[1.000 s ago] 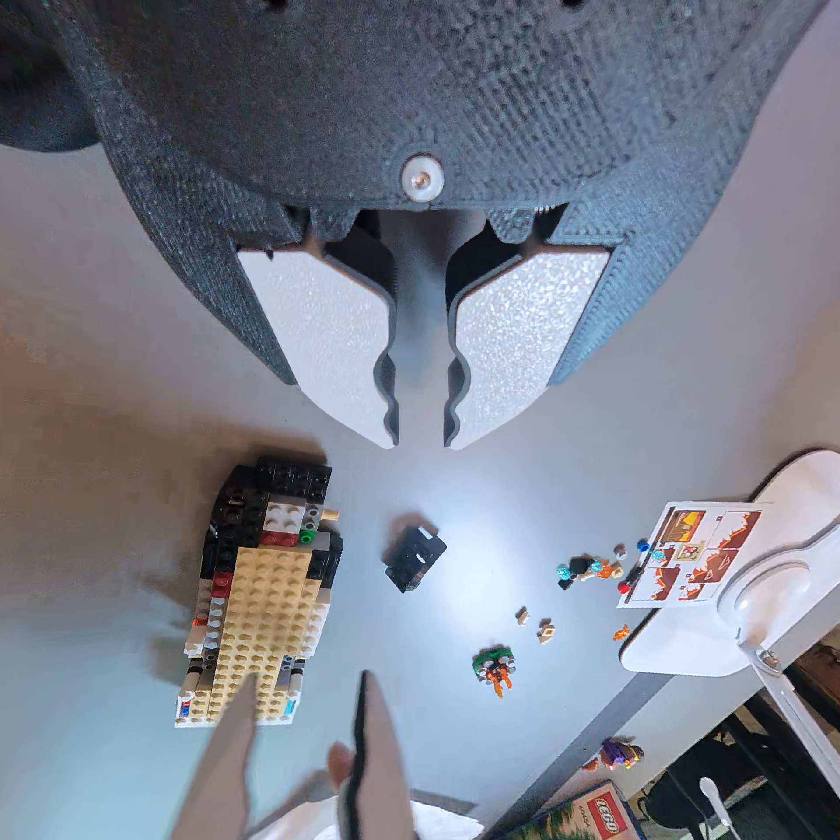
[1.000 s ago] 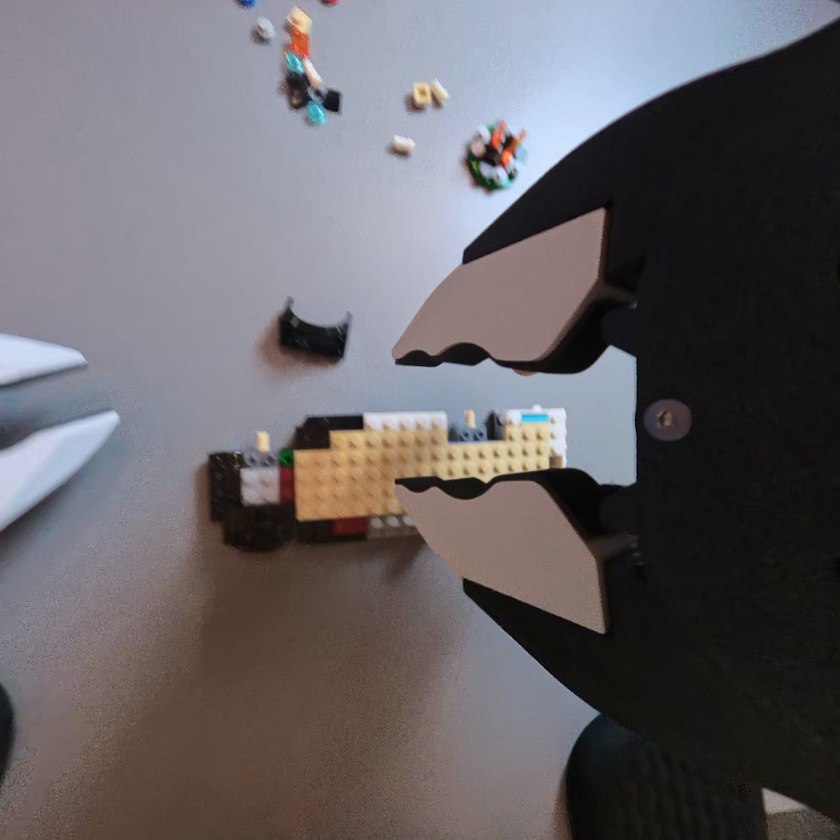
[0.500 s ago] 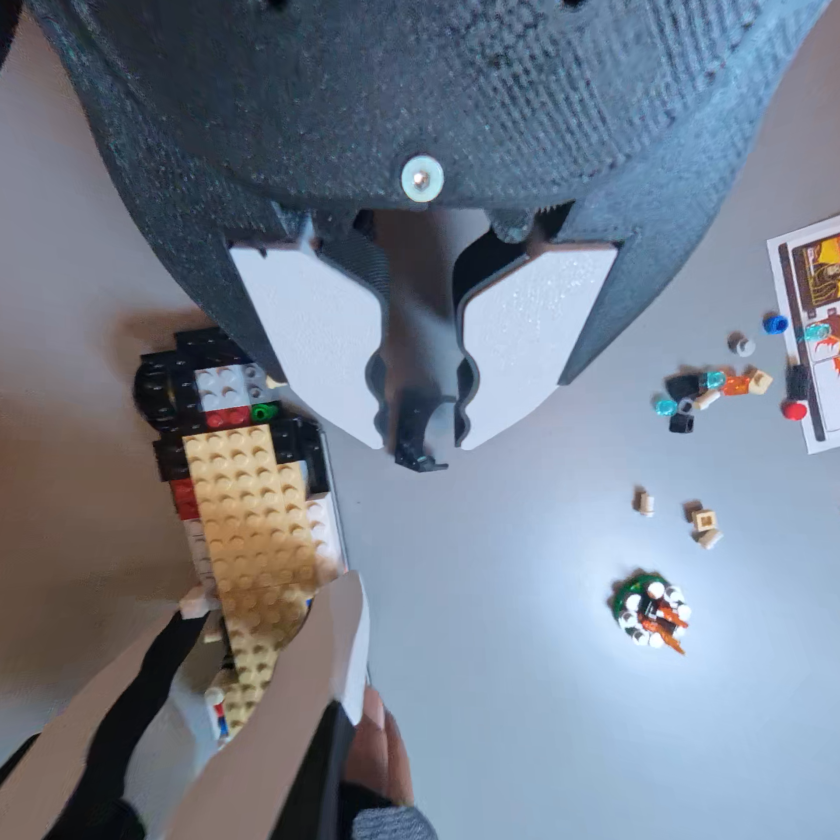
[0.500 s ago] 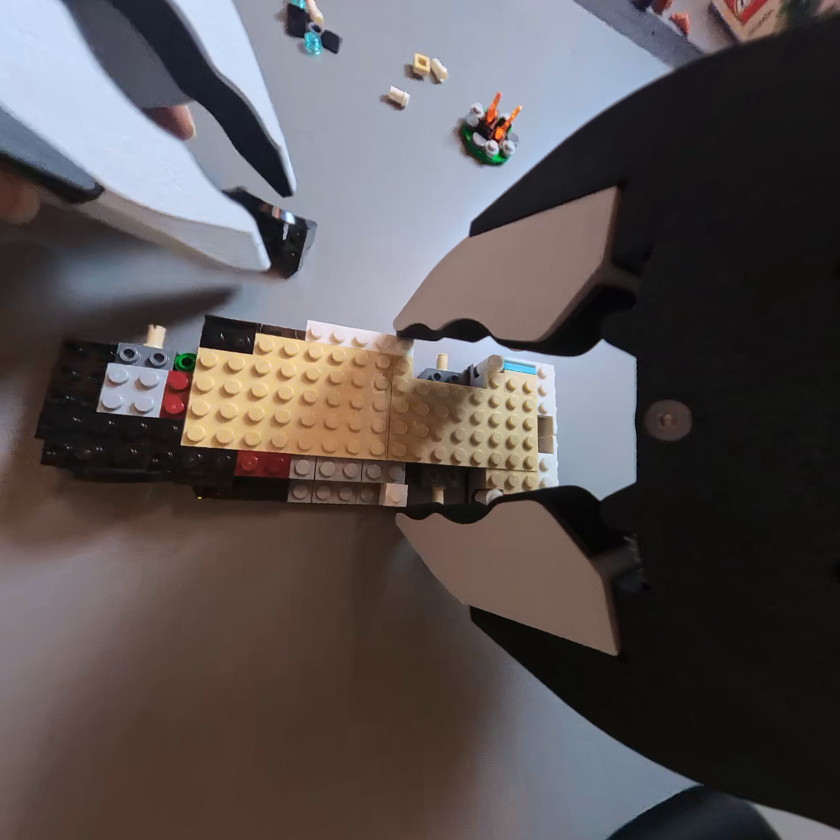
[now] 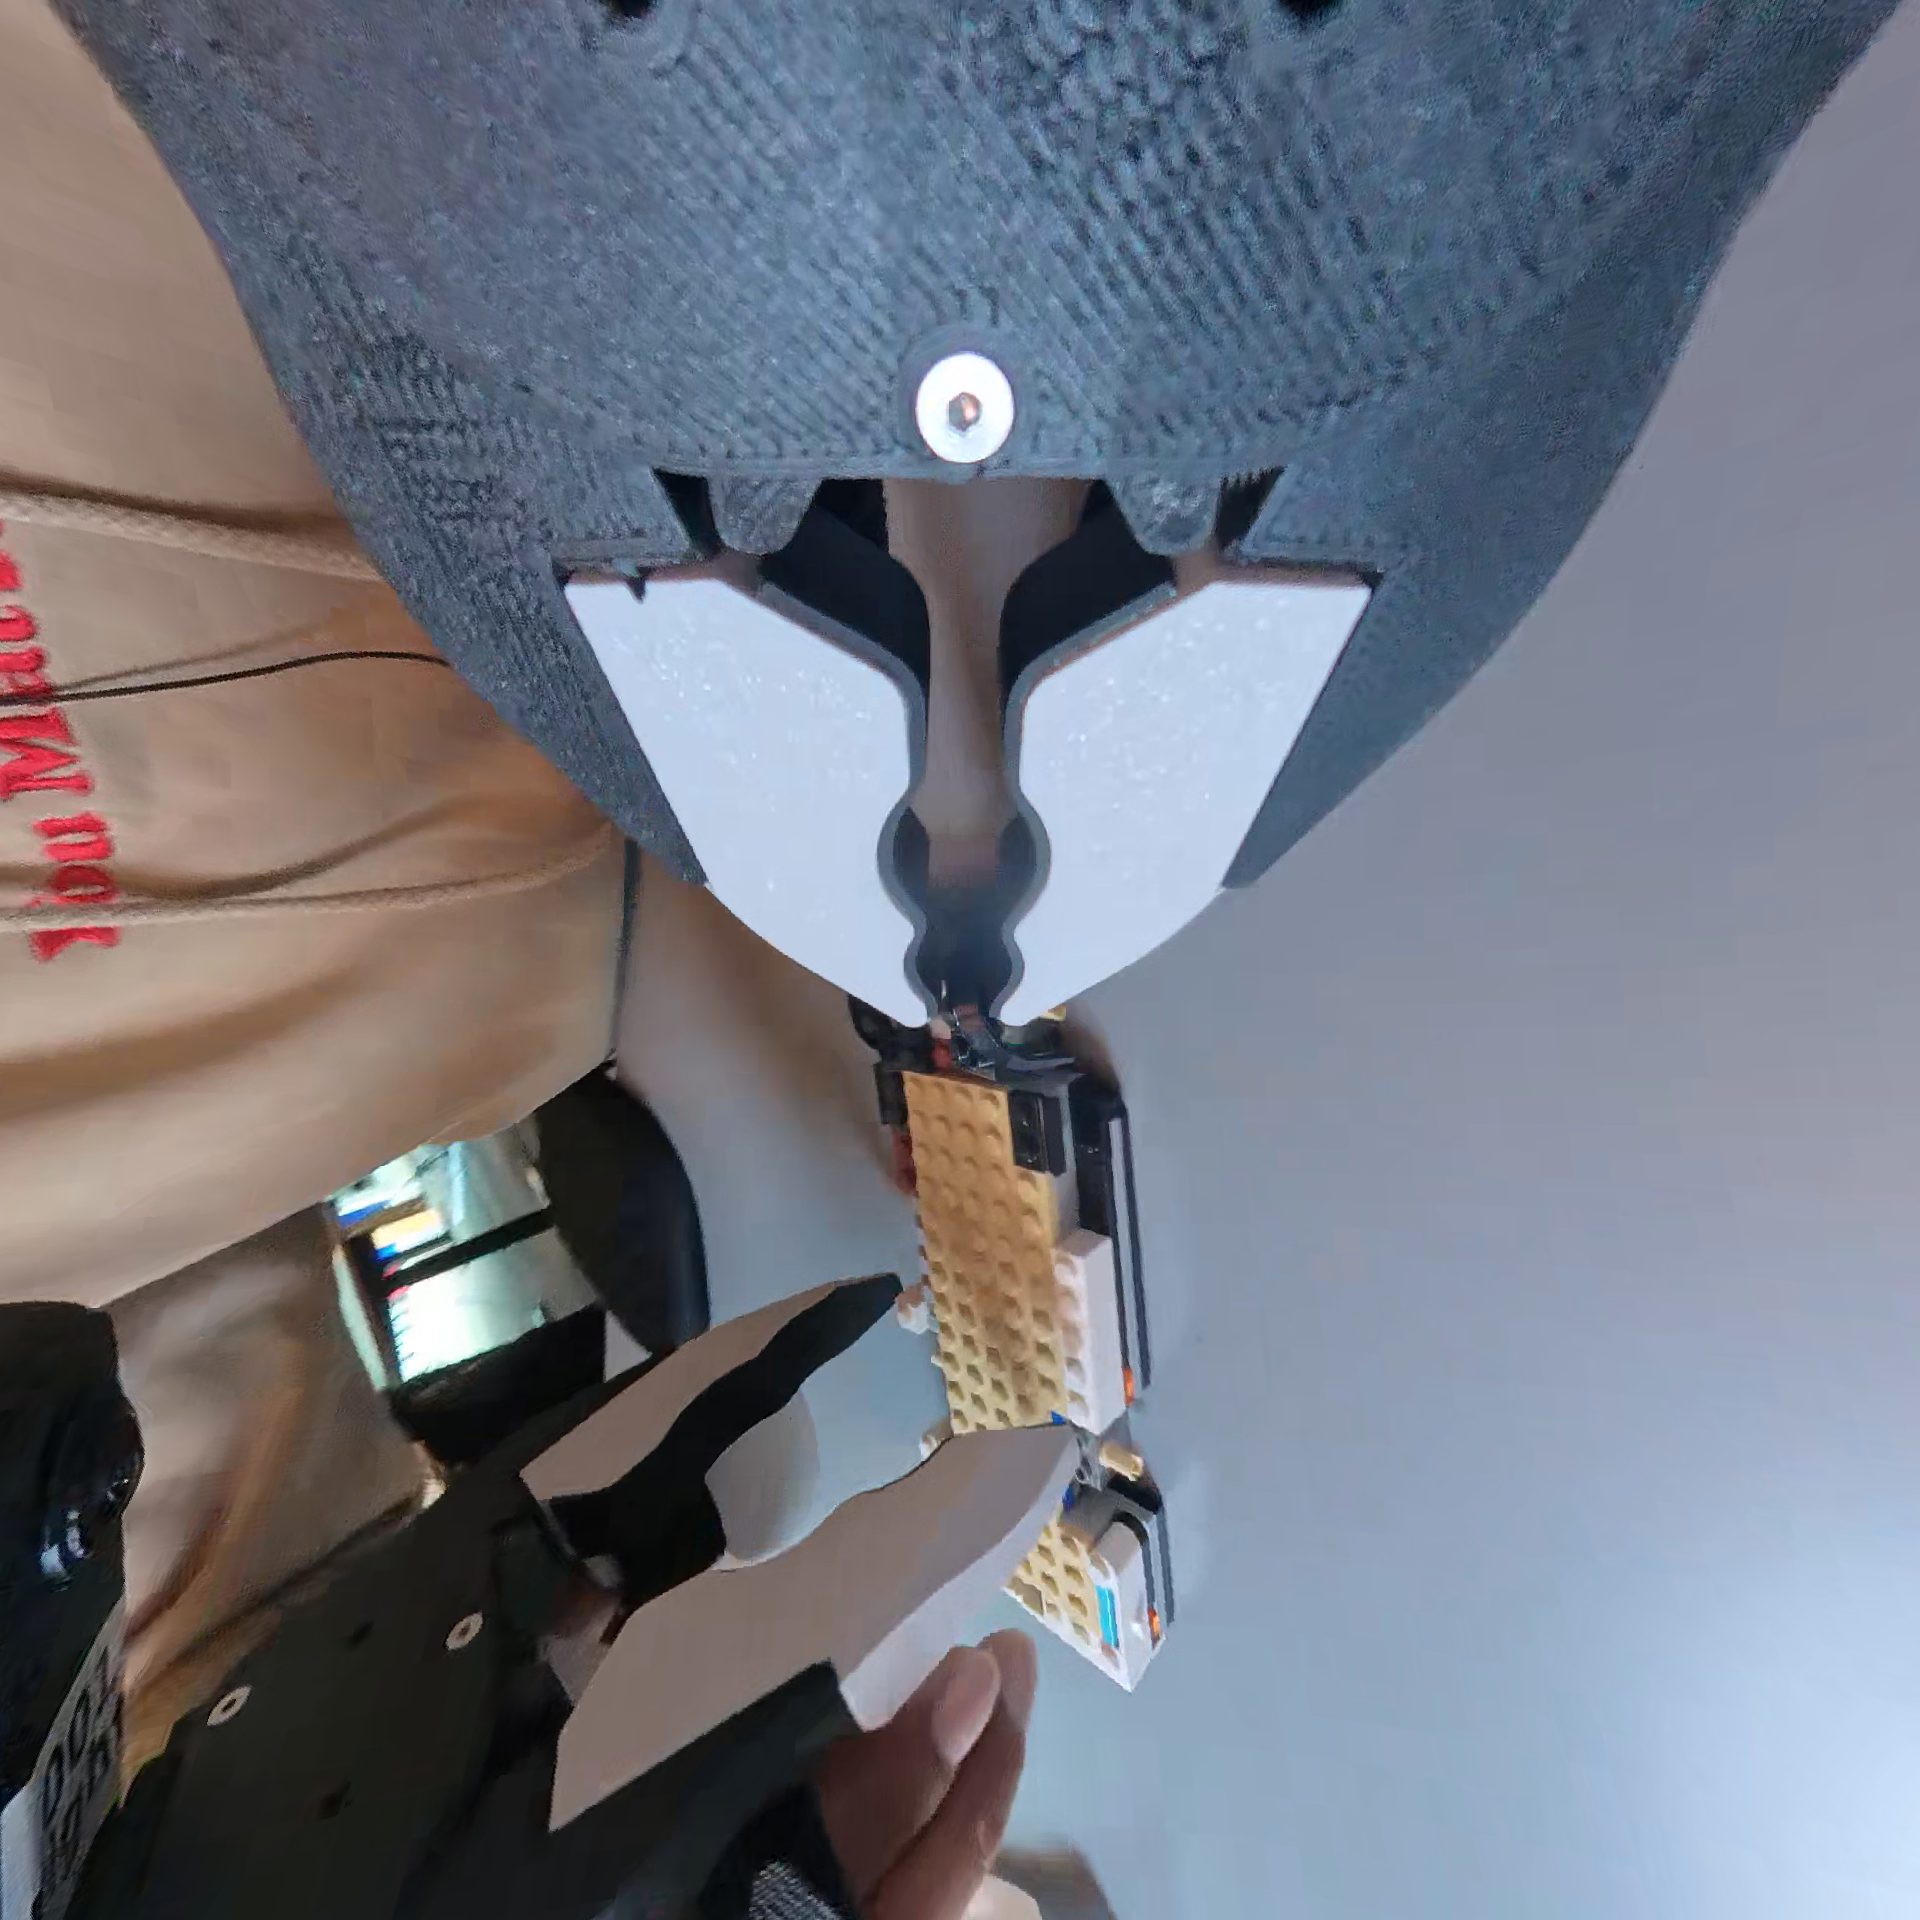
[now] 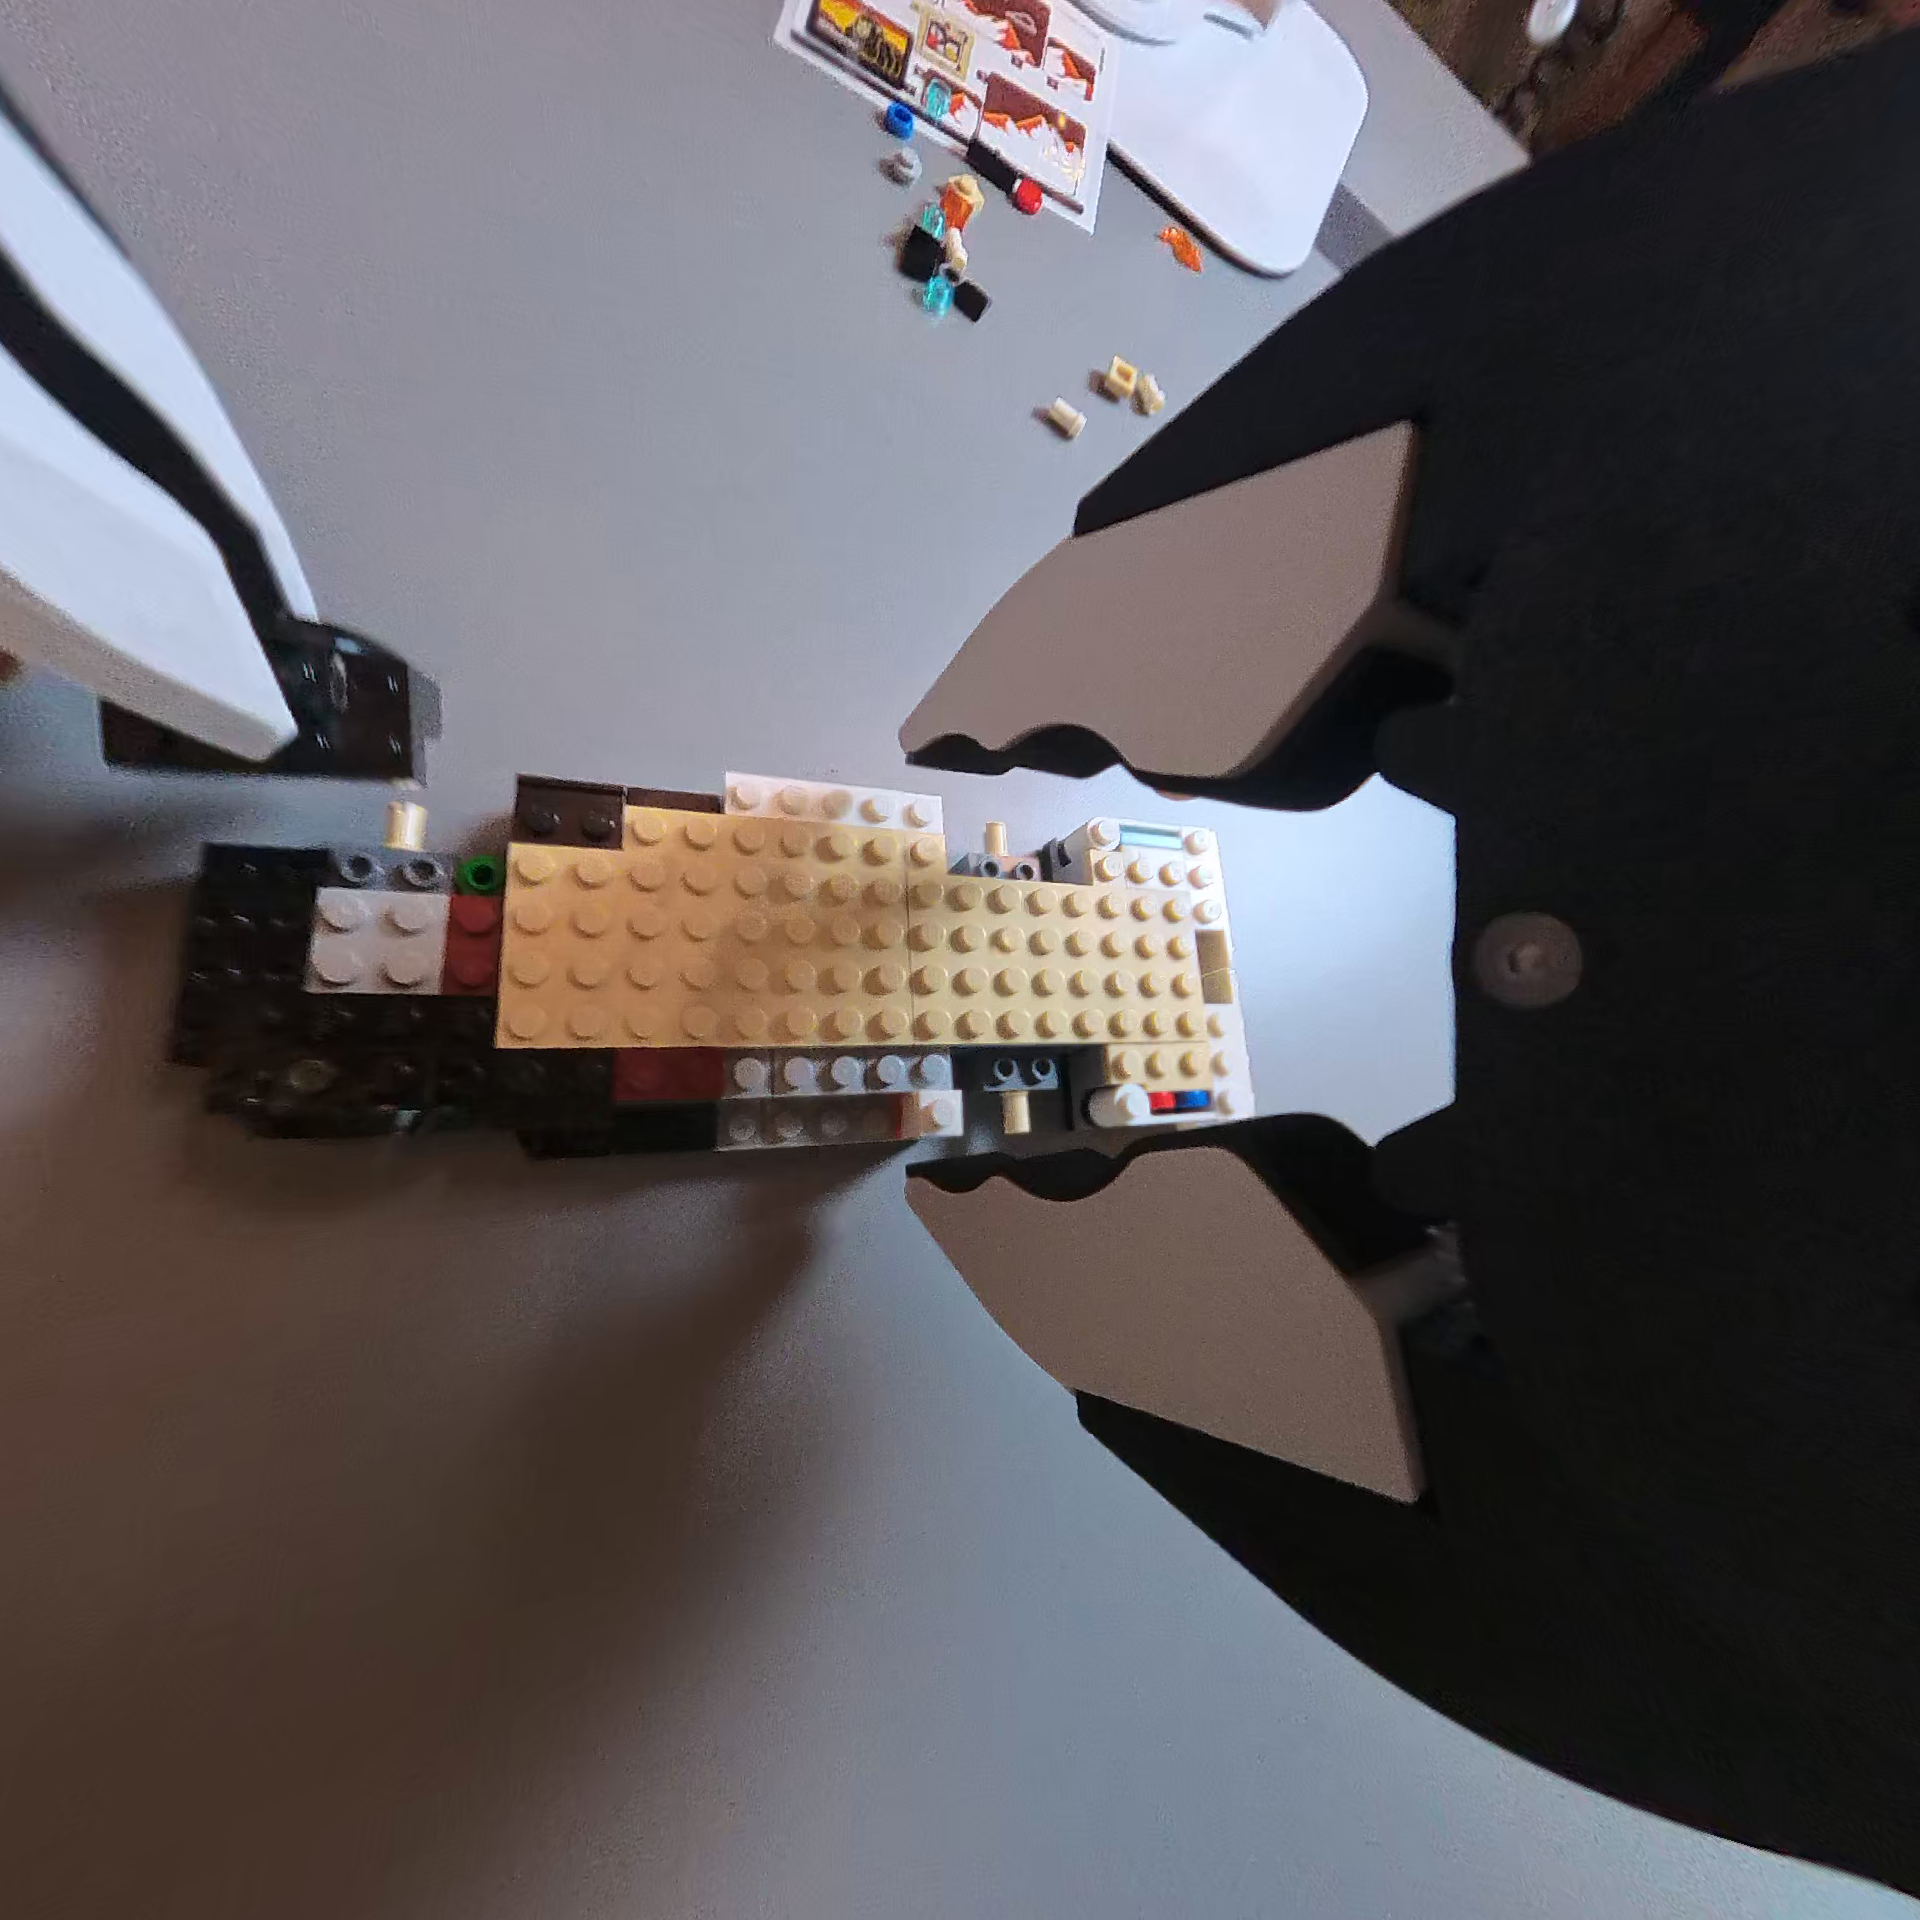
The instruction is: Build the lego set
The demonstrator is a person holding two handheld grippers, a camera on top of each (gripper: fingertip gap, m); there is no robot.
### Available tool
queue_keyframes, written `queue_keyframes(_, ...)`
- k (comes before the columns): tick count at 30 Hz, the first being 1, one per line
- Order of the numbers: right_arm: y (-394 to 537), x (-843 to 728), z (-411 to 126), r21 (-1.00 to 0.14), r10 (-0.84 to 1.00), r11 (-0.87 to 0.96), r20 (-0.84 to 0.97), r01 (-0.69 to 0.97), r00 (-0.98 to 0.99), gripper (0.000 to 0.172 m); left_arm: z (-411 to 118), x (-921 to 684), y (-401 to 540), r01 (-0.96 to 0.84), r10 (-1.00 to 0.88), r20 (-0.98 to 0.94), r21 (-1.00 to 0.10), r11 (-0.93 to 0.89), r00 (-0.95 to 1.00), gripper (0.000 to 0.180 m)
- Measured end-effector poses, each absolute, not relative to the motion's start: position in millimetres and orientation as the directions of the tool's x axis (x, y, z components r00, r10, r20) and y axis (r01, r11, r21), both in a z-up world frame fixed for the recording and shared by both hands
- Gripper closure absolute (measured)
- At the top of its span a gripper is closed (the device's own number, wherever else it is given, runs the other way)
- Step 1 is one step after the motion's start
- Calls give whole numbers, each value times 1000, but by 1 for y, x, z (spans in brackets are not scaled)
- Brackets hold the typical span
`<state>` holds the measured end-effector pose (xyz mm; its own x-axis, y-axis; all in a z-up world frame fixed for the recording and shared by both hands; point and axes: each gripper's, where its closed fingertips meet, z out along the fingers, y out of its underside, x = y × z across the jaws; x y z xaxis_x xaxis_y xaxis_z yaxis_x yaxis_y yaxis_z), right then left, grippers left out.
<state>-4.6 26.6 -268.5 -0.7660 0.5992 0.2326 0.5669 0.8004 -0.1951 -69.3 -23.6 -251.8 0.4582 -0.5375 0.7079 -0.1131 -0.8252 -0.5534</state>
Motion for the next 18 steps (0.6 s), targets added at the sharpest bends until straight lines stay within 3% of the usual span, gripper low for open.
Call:
queue_keyframes(7, 0, -12, -255, -438, 728, 666, 204, 604, -655, 101, -263, -60, -27, -90, -488, 733, -511, -855, 474, 173)
queue_keyframes(18, 5, -8, -269, -399, 726, 684, 280, 611, -629, 102, -265, -57, -19, -122, -501, 716, -512, -850, 486, 169)
